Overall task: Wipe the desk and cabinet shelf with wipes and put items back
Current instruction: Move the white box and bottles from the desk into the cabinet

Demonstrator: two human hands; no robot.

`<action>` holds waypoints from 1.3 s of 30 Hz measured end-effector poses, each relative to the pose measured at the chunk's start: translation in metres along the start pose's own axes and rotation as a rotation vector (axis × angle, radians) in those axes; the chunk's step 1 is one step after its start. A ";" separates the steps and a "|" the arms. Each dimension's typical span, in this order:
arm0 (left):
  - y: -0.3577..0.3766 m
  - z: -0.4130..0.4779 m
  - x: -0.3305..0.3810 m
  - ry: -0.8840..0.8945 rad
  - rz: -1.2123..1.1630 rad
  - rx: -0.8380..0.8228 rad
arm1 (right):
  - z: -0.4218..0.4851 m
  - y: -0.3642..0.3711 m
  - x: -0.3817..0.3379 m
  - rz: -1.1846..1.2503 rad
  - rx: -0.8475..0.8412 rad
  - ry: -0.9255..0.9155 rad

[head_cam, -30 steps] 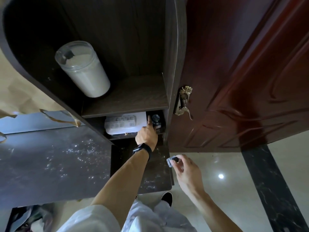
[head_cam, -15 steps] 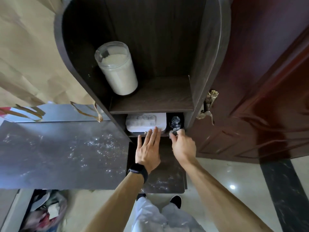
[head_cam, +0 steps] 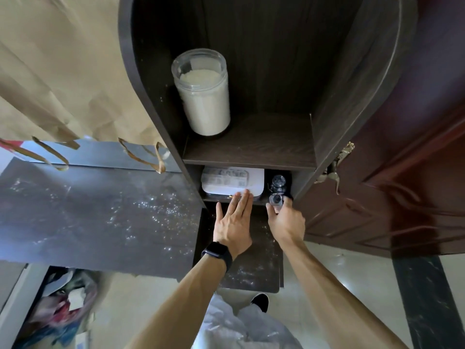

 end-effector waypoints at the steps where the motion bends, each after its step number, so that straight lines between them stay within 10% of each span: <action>1: 0.001 0.001 0.000 -0.002 -0.009 -0.006 | 0.000 0.003 0.001 -0.011 -0.004 -0.003; 32: -0.009 -0.002 -0.006 0.102 -0.043 -0.044 | -0.051 -0.005 0.015 0.239 -0.095 0.030; 39: -0.017 -0.023 -0.001 0.285 -0.068 -0.008 | -0.159 -0.065 0.053 0.083 0.208 0.035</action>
Point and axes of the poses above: each hand's wrist, its own z-axis towards the middle knuckle, its own y-axis out of the palm, x = y × z, the point moved 9 cm from there along z, towards the middle knuckle, and after that the axes turned 10 degrees about -y, right-handed, at the moved point
